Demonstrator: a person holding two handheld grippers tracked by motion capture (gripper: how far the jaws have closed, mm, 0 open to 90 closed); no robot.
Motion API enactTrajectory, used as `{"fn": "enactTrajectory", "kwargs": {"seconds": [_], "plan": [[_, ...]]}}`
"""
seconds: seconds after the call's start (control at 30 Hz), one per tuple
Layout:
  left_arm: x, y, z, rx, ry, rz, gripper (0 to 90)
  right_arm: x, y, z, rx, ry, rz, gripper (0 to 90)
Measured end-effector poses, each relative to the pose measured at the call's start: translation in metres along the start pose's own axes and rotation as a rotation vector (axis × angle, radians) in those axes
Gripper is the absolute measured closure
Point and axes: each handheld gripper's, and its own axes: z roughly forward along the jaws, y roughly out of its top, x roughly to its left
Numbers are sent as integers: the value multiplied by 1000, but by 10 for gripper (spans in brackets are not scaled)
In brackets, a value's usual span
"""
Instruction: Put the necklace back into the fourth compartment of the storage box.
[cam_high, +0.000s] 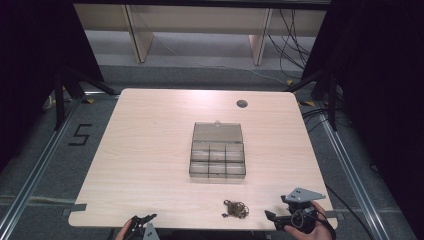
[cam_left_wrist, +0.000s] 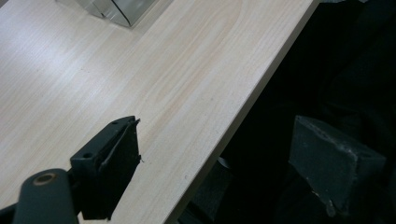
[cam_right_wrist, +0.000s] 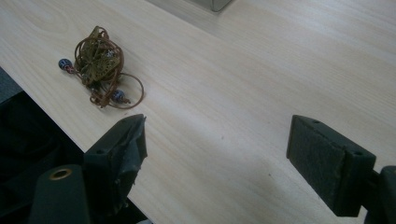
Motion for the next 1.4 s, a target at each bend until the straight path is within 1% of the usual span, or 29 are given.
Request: {"fn": "enactTrajectory", "kwargs": {"seconds": [0.03,0.07,0.13,0.17,0.23,0.27,0.3,0.33,0.37,0.4,0.43,0.5,0.53,0.57,0.6,0.63,0.67,0.73,0.77,0.8,1.03,1.07,1.1,1.17,1.2,1.23,1.3,1.33,1.4], "plan": [[0,0,0,0,2,0,154,0,0,0,0,0,0,208],[0,0,0,0,4,-1,154,2,1,-2,-4,-23,8,208],[-1,-1,2,-13,29,-14,154,2,2,-2,1,-22,2,206],[0,-1,2,-11,24,-12,154,2,4,-2,-4,-24,-10,206],[0,-1,1,-8,13,-14,154,4,8,-4,15,-21,-9,197],[1,-1,1,-6,10,-10,154,4,10,-4,20,-18,-38,196],[1,-1,1,-6,10,-10,154,4,10,-4,20,-18,-38,196],[0,-1,2,-6,12,-11,154,5,12,-4,24,-18,-51,196],[0,-1,1,4,-1,-1,154,5,14,-5,48,-10,-62,196],[0,-1,1,4,1,-2,154,5,16,-5,57,-9,-76,199],[-1,0,1,5,0,-2,154,5,16,-4,41,-17,-83,200],[0,0,0,6,-9,-3,154,6,20,-5,50,-13,-90,201],[0,0,1,-1,-9,-6,154,5,22,-6,64,-12,-101,202],[0,0,1,1,-4,-3,154,5,24,-6,52,-5,-96,202],[0,-1,1,2,1,-2,154,6,29,-6,55,-18,-121,203],[0,-1,0,2,1,-2,154,6,29,-6,55,-18,-121,203],[0,-1,1,-7,17,-10,154,6,30,-5,48,-18,-138,203],[0,-1,1,-4,10,-6,154,9,34,-7,74,-10,-138,203],[0,-1,2,-8,20,-13,154,10,37,-8,86,-2,-145,204],[0,0,1,0,1,-4,154,11,38,-7,71,-4,-154,206],[0,-1,2,6,-2,-8,154,19,47,-2,85,12,-201,208],[-1,-1,3,0,7,-16,154,21,49,-1,103,21,-205,209],[-2,-1,4,1,12,-12,154,23,50,1,101,24,-216,210],[-2,-1,3,1,10,-7,154,28,54,5,128,40,-229,211],[-1,-1,1,4,0,-4,154,31,55,7,136,40,-236,211],[-1,0,1,5,1,-2,154,33,57,10,135,43,-256,212],[0,-1,1,3,1,-2,154,39,60,14,148,46,-267,217],[0,-1,1,4,0,-5,154,42,64,17,164,55,-299,219],[0,-1,1,5,-1,-6,154,44,65,19,162,53,-311,221]]}}
